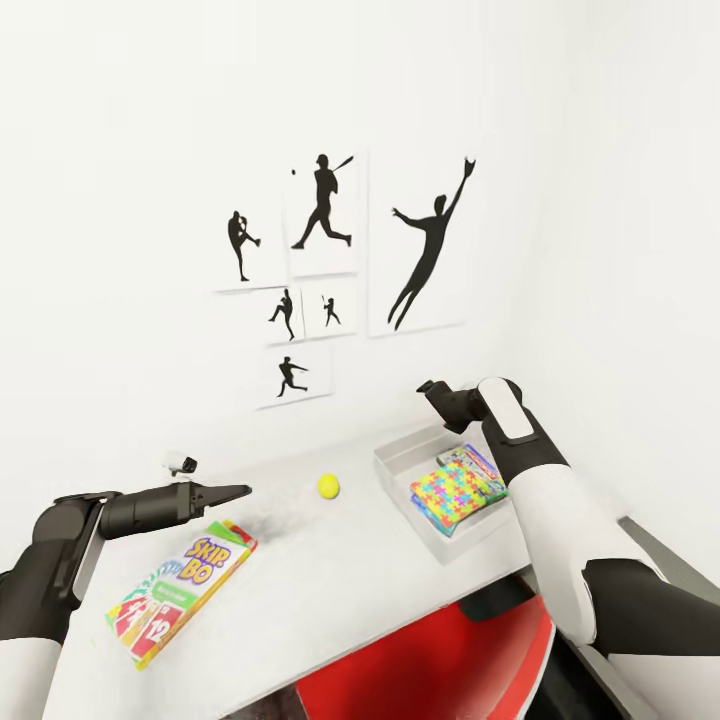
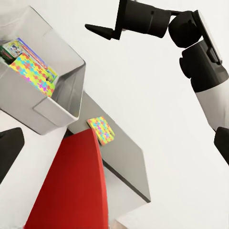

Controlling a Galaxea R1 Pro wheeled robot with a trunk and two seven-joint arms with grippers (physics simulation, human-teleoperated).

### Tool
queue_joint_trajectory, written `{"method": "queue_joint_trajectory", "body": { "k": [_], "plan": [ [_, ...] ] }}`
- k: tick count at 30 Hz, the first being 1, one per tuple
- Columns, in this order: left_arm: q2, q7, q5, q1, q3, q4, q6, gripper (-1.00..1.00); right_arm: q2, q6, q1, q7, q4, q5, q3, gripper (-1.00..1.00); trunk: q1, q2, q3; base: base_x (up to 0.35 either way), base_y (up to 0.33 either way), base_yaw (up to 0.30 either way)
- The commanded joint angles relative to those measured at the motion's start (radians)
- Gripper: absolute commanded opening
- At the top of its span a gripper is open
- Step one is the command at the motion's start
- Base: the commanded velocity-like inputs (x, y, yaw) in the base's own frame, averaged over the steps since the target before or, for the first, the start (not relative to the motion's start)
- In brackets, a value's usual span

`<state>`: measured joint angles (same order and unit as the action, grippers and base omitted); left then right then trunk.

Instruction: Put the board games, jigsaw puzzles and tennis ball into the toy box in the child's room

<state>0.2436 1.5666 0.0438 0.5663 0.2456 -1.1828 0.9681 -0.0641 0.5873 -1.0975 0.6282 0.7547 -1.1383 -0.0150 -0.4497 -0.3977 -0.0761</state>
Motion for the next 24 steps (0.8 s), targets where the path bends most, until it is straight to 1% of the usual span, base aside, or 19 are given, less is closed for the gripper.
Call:
{"method": "queue_joint_trajectory", "body": {
  "k": [1,13,24],
  "plan": [
    [0.0,0.004,-0.001,0.001,0.0,0.0,0.011,1.0,0.0,0.002,-0.001,0.008,0.002,-0.008,-0.001,1.0,0.0,-0.002,-0.002,-0.197,0.05,0.247],
    [0.0,0.004,-0.001,0.001,0.0,0.0,0.011,1.0,-0.002,0.001,-0.001,0.008,0.001,-0.006,0.0,1.0,0.0,-0.002,0.008,-0.251,0.018,0.259],
    [0.001,0.004,-0.001,0.001,0.002,0.0,0.011,1.0,-0.004,0.001,-0.001,0.008,0.0,-0.005,0.0,1.0,0.0,-0.002,0.015,-0.263,0.155,0.271]
  ]
}}
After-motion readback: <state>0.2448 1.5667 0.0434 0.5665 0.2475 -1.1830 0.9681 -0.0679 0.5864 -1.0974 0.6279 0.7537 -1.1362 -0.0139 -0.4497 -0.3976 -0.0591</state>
